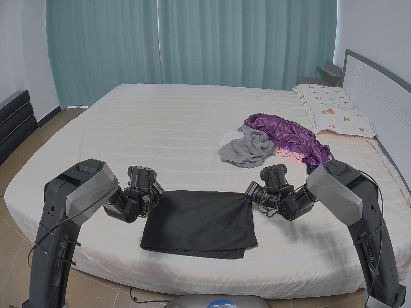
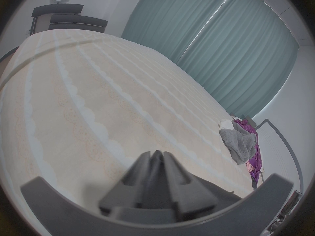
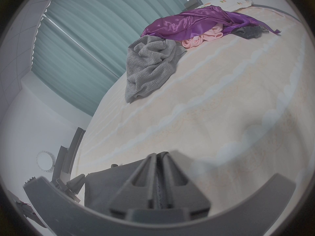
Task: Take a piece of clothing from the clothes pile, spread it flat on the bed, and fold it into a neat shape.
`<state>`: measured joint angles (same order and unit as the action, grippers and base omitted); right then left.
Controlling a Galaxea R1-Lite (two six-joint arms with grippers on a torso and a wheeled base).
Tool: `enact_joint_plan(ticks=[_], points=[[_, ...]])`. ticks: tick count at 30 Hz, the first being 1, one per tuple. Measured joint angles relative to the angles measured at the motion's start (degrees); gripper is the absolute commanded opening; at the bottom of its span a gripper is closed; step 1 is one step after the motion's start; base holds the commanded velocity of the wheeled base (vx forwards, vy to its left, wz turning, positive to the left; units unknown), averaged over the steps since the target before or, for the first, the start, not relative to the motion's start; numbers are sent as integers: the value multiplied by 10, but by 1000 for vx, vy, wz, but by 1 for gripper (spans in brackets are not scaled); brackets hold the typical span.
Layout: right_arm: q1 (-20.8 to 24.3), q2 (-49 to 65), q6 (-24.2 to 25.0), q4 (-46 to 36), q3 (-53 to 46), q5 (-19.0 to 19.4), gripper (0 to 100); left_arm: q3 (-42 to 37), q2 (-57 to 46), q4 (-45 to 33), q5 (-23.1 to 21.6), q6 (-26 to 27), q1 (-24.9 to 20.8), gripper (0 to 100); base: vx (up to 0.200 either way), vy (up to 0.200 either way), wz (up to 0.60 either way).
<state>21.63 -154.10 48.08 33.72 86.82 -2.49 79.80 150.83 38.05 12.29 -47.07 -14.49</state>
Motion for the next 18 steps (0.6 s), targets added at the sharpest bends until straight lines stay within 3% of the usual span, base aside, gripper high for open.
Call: enact_joint_plan(ticks=[10,18], points=[[-7,39,23,15,-57,5,100,-15,-12,4,-13,-45,2,100,0,0,0],[-37,104,49,109,-230,26,100,-130,-56,75,-82,-45,3,100,0,0,0]])
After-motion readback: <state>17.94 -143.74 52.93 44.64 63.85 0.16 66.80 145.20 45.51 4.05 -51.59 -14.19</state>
